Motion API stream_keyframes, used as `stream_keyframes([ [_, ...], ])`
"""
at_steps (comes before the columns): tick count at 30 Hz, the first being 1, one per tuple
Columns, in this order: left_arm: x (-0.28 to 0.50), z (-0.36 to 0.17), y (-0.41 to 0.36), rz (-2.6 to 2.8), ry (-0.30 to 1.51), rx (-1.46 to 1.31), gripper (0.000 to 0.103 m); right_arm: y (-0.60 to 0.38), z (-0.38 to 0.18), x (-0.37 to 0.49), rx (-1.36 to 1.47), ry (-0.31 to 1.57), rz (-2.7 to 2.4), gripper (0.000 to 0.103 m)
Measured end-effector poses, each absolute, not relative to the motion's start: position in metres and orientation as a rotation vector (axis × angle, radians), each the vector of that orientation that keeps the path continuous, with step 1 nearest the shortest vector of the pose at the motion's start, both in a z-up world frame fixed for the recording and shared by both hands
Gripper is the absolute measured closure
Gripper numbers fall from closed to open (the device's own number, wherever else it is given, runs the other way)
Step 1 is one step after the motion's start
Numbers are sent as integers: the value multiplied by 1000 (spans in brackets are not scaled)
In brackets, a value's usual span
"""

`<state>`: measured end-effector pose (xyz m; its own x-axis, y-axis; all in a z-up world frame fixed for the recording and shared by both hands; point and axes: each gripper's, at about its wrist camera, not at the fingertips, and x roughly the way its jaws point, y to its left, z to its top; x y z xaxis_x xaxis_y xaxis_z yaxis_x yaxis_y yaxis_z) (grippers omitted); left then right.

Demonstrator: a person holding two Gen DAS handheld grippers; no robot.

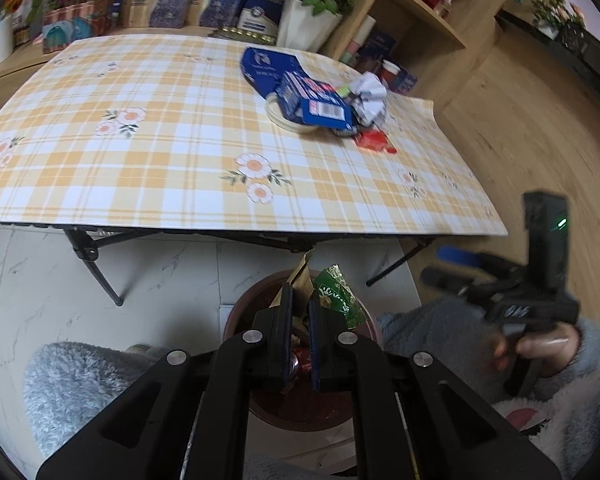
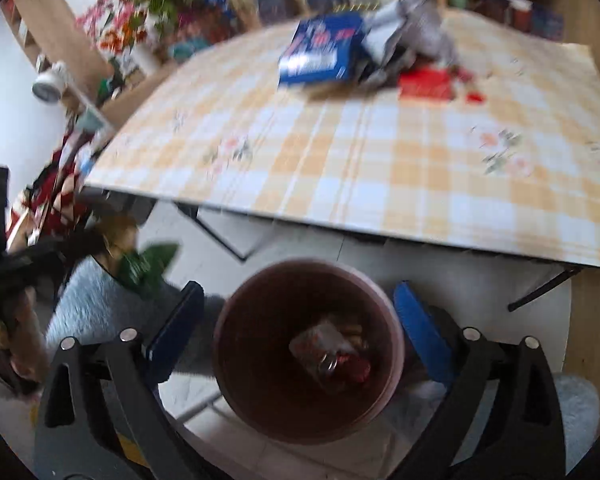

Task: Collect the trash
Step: 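Open both tools to drop the can and wrapper into the bin, then move both tools back toward the remaining trash on the table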

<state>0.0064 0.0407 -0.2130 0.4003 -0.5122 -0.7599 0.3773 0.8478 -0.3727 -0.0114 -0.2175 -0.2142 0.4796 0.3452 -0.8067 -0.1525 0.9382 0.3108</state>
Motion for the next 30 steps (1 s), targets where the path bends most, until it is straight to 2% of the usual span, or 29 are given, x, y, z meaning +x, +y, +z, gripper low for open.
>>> stream_keyframes([
  [5, 9, -223, 19, -599, 1043, -73, 95, -233, -191, -25, 201, 899, 218, 6],
  [11, 12, -239, -14, -601, 1039, 66, 95, -242, -194, -38, 248, 798, 124, 6],
  [19, 6, -276, -37, -621, 1070, 162, 95, -238, -225, -50, 207, 860, 15, 6],
  [30, 13, -294, -34, -612, 1156, 146, 95, -246, -228, -52, 239, 874, -16, 6],
])
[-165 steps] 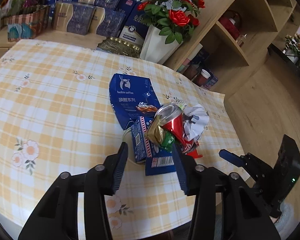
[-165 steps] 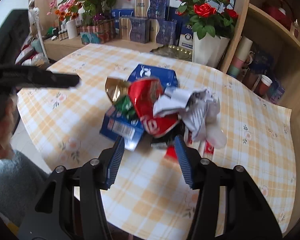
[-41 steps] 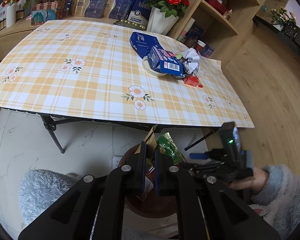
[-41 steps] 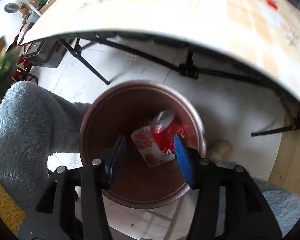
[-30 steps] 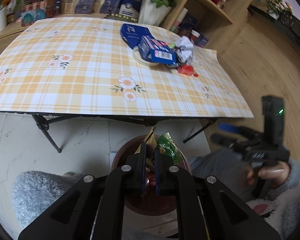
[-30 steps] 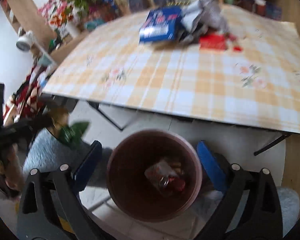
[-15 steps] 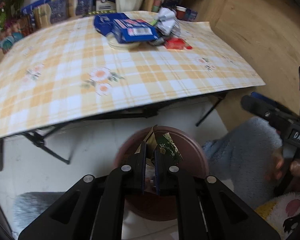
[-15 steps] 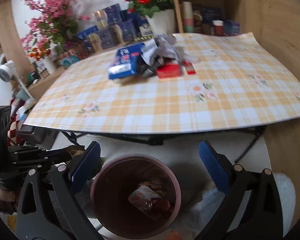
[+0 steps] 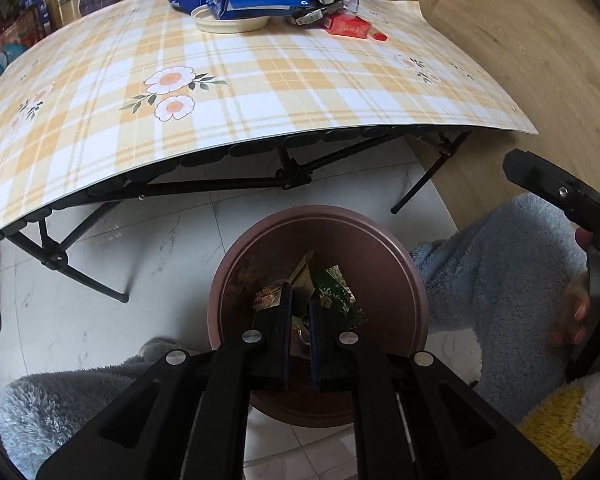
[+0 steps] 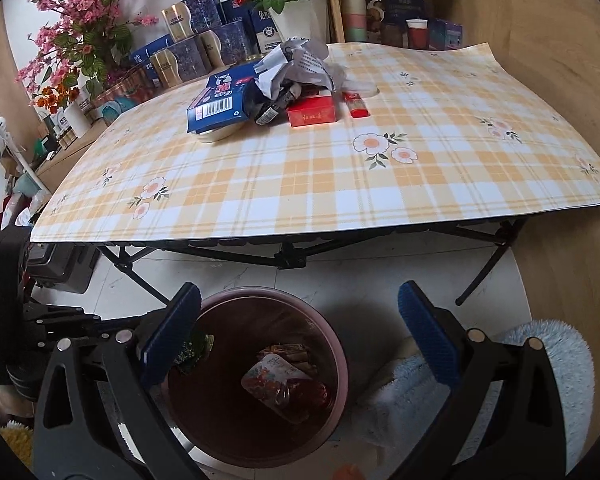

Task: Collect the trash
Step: 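Move both tools back toward the remaining trash on the table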

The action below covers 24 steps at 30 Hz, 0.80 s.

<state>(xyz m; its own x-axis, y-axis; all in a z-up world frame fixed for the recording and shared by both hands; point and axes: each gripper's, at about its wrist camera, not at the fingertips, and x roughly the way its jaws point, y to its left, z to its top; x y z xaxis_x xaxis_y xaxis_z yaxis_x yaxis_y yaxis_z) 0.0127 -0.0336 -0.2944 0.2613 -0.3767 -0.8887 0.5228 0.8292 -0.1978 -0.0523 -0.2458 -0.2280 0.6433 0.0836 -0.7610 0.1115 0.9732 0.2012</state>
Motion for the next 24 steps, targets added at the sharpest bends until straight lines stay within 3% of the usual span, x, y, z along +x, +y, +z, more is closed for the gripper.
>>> stream_keyframes([
  [3, 12, -294, -35, -613, 1156, 148, 90, -246, -228, -52, 240, 877, -15, 6],
  [5, 12, -293, -35, -603, 1154, 155, 68, -245, -229, -51, 237, 883, -19, 6],
  [13, 13, -278, -22, -586, 1089, 70, 32, -250, -228, -50, 242, 890, -42, 6],
  [14, 12, -274, -19, -581, 1067, 55, 21, -251, -227, -50, 246, 887, -39, 6],
  [16, 10, -260, -13, -537, 1001, 41, 7, -253, -225, -47, 247, 890, -17, 6],
  [24, 21, -212, 9, -430, 792, 2, 6, -258, -206, -33, 181, 858, 17, 6],
])
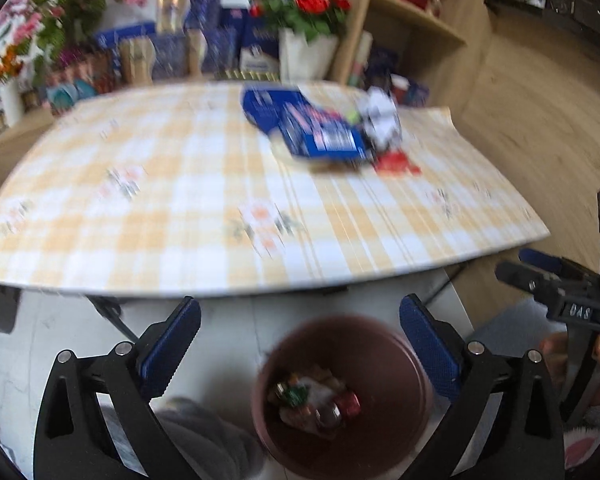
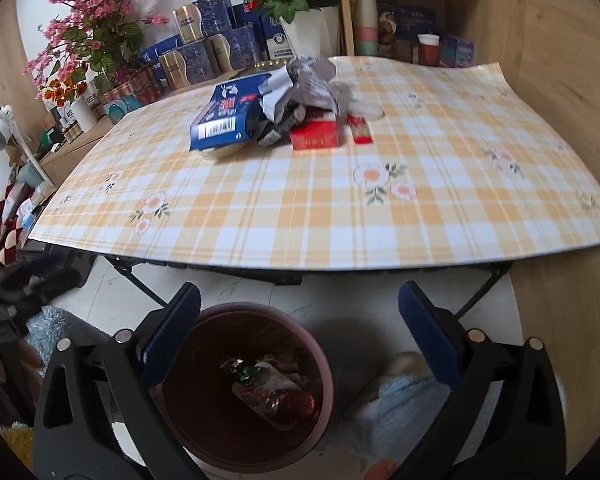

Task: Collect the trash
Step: 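Move both tools back toward the remaining trash on the table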

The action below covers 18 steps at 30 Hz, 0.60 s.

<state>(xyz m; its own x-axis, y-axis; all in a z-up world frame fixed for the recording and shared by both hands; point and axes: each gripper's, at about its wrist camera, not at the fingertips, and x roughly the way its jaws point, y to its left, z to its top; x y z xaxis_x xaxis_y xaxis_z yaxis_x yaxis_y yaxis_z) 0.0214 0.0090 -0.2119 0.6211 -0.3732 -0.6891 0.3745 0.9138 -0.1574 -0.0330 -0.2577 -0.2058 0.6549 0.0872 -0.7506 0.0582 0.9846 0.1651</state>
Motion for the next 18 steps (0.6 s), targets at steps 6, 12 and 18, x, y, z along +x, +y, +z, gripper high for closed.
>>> stream_keyframes([
  [6, 40, -177, 24, -336, 627, -2, 6, -266, -190, -22, 135, 808, 31, 6],
  [12, 66, -155, 20, -361, 605, -3, 6, -267, -181, -6, 69, 818, 60, 6],
  [18, 99, -148, -1, -390, 650, 7, 6, -280, -173, 11, 73, 799, 25, 6],
])
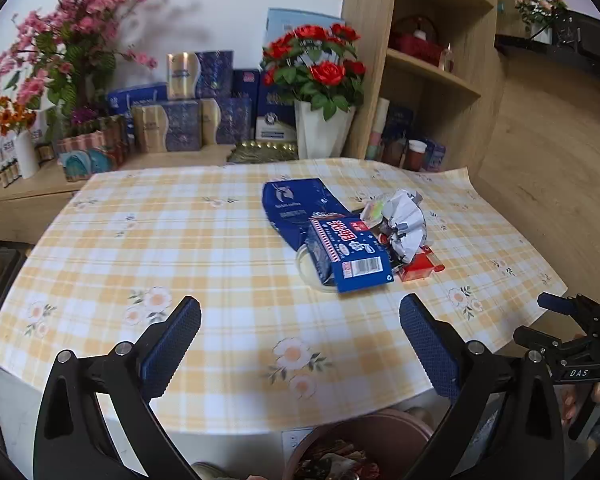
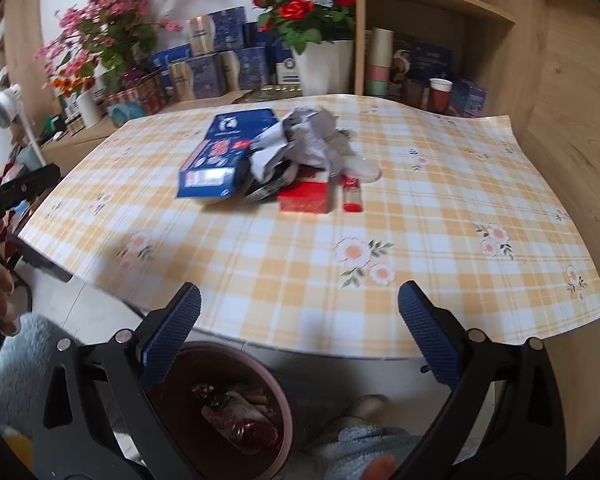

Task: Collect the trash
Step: 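Move both tools back toward the remaining trash on the table, then grasp the blue Guangming milk box with the left tool while the right tool grasps the white wrapper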

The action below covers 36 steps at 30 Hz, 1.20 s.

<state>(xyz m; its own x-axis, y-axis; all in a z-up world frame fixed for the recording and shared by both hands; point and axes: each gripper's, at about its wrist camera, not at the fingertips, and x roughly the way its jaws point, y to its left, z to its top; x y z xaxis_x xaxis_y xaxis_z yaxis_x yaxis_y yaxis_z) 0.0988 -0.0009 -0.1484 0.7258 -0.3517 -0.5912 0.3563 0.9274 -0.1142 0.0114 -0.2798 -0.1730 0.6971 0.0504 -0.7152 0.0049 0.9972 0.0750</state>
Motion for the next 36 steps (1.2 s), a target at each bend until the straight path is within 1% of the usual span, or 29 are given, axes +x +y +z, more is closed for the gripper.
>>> stream_keyframes([
  [3, 121, -154, -26, -441, 741, 23, 6, -294, -174, 23, 119, 799, 5, 6],
  [6, 140, -160, -56, -435, 776, 91, 6, -306, -179, 34, 158, 816, -6, 6],
  [14, 208, -186, -124, -383, 921, 136, 6, -331, -191, 53, 189, 814, -10, 6],
  [23, 253, -209, -145, -299, 977, 174, 6, -350, -201, 58, 234, 823, 3, 6],
  [32, 271, -229, -157, -244, 1015, 218, 6, -367, -206, 57, 288, 810, -22, 6],
  [33, 271, -230, -158, -246, 1015, 219, 7, -367, -207, 57, 287, 813, -24, 6],
  [34, 271, -230, -157, -259, 1015, 215, 21, -367, -208, 58, 286, 819, -26, 6],
  [36, 268, -227, -155, -275, 1001, 208, 21, -368, -209, 58, 290, 822, -27, 6],
])
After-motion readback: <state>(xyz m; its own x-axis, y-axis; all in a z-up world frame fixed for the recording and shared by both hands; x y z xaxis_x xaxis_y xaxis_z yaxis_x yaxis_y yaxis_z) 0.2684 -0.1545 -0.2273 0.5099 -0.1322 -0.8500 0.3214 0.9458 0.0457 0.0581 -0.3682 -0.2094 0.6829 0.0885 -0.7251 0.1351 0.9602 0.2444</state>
